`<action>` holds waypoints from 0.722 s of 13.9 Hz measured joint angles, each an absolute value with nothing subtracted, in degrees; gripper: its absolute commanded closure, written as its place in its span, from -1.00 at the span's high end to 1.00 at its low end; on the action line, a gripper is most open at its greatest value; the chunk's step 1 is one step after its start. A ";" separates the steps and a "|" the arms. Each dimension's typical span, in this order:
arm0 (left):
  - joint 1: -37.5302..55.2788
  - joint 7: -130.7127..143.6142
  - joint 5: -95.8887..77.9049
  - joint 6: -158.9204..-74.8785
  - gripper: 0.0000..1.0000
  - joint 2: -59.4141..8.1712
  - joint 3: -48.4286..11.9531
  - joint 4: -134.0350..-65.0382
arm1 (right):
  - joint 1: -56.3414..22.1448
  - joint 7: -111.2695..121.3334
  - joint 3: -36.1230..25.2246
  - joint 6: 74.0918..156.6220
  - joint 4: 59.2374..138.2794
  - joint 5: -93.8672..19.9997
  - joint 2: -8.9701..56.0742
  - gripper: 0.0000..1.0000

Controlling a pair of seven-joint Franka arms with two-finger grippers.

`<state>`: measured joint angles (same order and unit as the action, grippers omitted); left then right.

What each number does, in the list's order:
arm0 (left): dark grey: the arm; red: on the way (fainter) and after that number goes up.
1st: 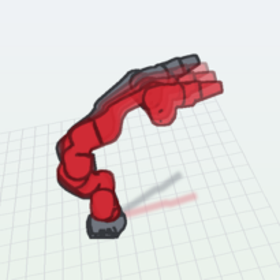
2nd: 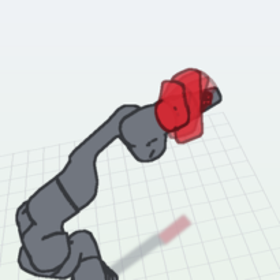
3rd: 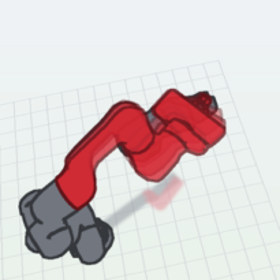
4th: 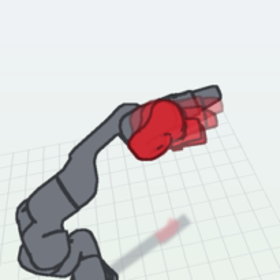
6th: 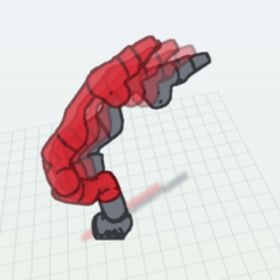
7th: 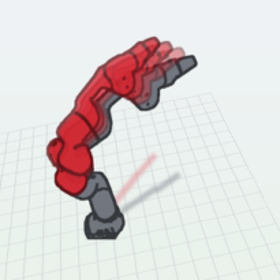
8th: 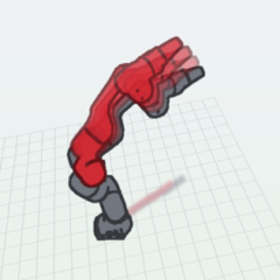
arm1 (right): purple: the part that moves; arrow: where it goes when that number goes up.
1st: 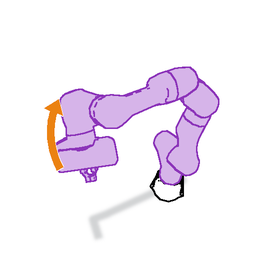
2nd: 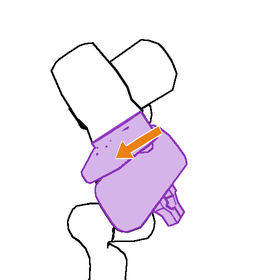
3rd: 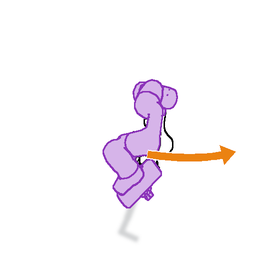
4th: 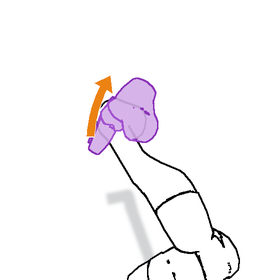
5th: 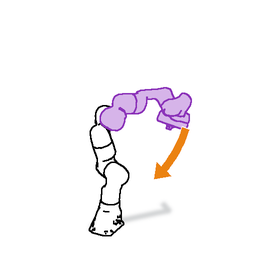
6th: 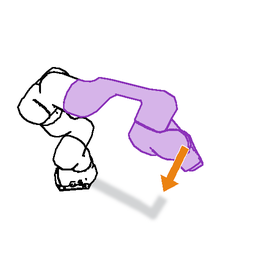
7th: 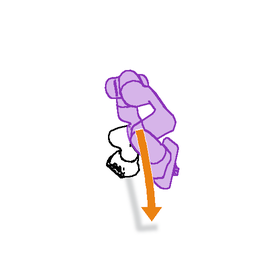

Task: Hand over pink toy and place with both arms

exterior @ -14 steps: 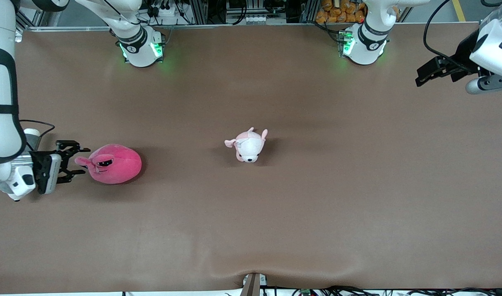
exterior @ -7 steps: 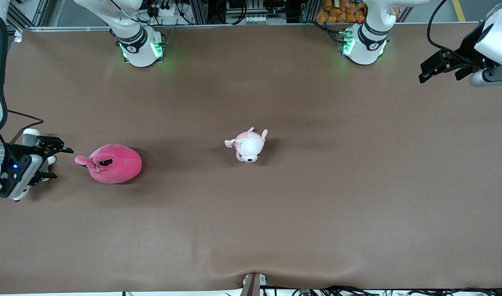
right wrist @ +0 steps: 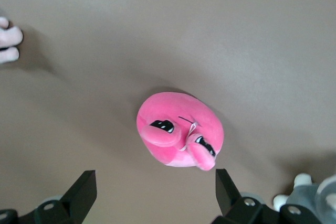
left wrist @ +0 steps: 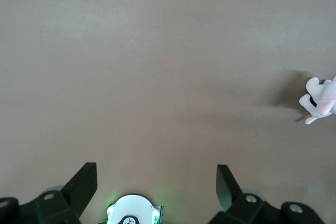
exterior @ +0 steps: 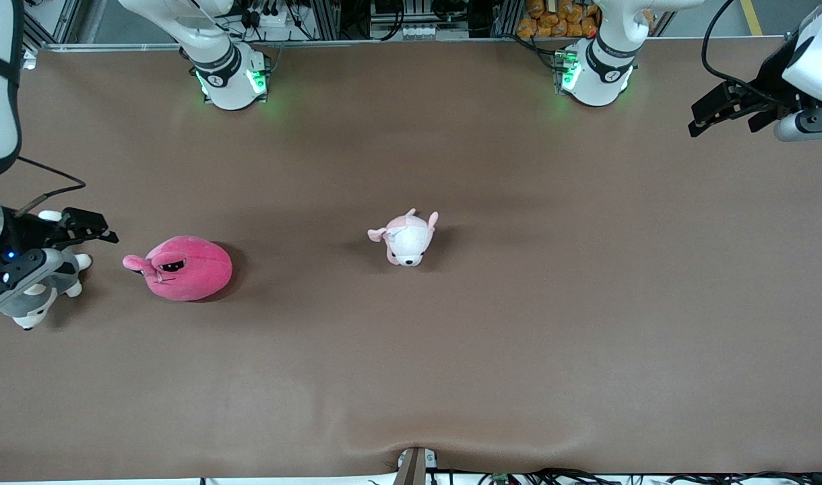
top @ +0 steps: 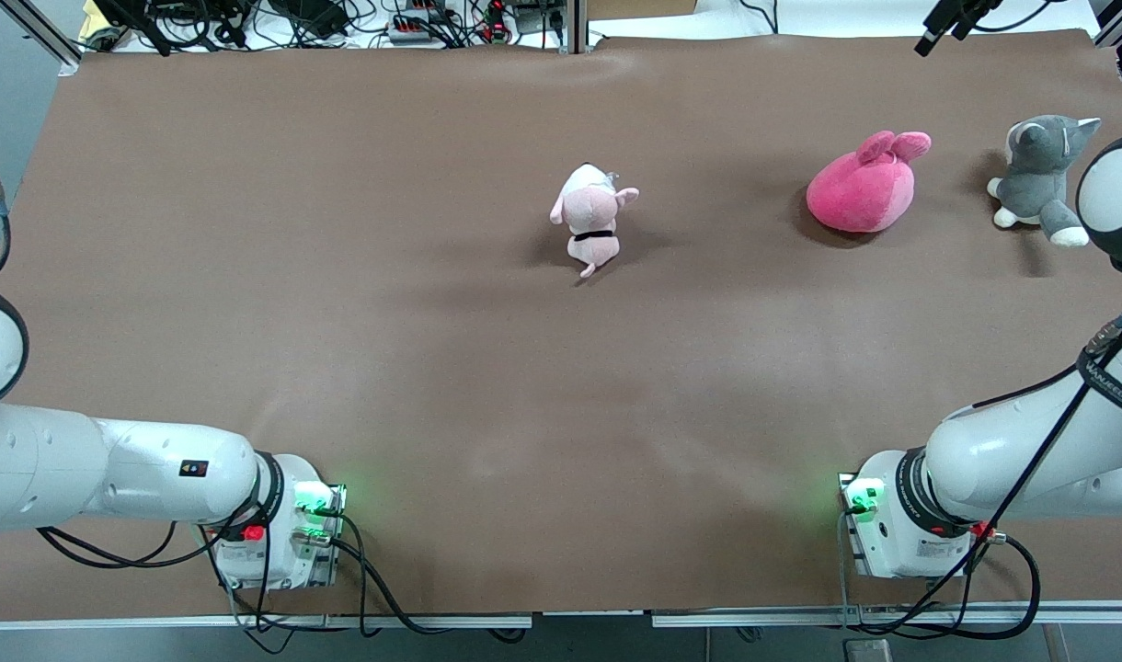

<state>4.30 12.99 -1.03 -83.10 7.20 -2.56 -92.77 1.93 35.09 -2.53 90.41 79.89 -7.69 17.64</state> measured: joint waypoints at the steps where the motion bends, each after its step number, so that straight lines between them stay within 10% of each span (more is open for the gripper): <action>1: 4.15 13.00 -1.03 -83.10 1.00 6.95 -2.51 -92.77 | 1.36 33.24 -2.51 90.47 80.53 -7.10 16.69 1.00; 10: 1.61 12.71 -1.03 -83.06 1.00 6.62 -2.37 -92.21 | 0.87 11.27 -2.24 93.34 93.61 -4.83 4.94 1.00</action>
<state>1.61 12.71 -1.03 -83.06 6.62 -2.37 -92.21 0.87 11.27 -2.24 93.34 93.61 -4.83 4.94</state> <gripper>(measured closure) 0.000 0.000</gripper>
